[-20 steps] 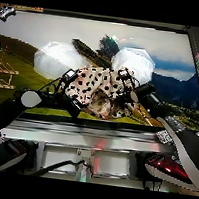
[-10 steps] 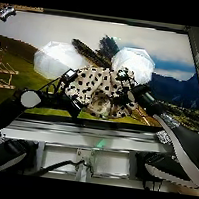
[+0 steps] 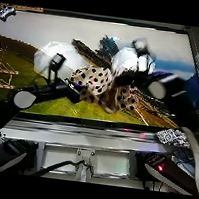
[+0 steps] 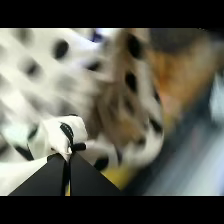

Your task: Fold the clothes and pants, and hang the long-sleeved shirts on hangers.

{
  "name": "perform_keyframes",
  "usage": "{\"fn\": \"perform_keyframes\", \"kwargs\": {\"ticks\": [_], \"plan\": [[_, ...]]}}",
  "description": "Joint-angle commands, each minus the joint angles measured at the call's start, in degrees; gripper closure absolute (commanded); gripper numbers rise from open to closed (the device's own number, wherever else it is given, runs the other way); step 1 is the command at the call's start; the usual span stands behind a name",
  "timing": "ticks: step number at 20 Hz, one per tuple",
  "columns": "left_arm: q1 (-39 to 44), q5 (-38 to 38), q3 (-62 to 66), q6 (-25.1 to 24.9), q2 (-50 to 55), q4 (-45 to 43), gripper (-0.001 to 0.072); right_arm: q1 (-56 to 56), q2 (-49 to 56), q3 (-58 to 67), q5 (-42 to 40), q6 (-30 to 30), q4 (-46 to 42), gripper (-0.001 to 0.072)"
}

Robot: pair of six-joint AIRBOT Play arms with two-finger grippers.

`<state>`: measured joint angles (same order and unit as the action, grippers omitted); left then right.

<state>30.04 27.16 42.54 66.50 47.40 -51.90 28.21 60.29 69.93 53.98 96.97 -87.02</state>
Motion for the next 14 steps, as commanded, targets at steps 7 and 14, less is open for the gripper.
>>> {"fn": "perform_keyframes", "kwargs": {"ticks": [7, 14], "plan": [[0.0, -33.8, 9.7, 0.0, -15.8, -0.5, 0.0699, 0.0, -3.1, 36.1, 0.7, -0.6, 1.7, 0.0694], [2.6, -32.2, 10.5, -0.1, -15.0, -0.5, 0.0699, 0.0, -1.0, 41.9, 7.6, -0.6, 4.2, 0.0693]]}}
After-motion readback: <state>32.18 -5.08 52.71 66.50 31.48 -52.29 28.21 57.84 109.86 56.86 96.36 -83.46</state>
